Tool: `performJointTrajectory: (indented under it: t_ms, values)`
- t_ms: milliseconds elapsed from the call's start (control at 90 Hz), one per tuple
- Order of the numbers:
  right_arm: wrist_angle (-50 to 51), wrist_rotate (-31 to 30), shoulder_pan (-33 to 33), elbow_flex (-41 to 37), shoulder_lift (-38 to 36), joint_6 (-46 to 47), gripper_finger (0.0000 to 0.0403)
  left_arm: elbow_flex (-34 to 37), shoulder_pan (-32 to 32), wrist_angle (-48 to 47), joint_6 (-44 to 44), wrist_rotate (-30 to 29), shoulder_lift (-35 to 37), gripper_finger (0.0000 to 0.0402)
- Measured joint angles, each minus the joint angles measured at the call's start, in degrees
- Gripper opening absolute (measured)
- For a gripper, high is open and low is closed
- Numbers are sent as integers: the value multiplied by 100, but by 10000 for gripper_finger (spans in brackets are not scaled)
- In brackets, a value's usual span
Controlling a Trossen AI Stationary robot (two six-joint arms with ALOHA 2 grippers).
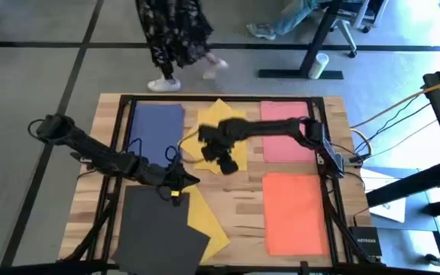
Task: Organize paper
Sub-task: Stack the yellow paper on top of the top yellow paper
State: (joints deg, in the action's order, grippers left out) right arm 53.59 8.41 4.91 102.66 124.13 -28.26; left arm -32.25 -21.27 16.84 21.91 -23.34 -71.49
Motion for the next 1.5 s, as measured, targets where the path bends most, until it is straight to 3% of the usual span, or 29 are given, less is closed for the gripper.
performJointTrajectory:
  t_ms: [167,644,1500]
  values:
    - [-598,-766,-400,-520,-2,363,113,0,-201,-9,-123,5,235,0]
    - [-1700,-1649,-1064,-1204,-2,1406,119,0,-365,-301,-215,-52,390,0]
    - [-1553,-1939,-1131,-1277,35,1935,120,-2,-954,218,-392,109,425,0]
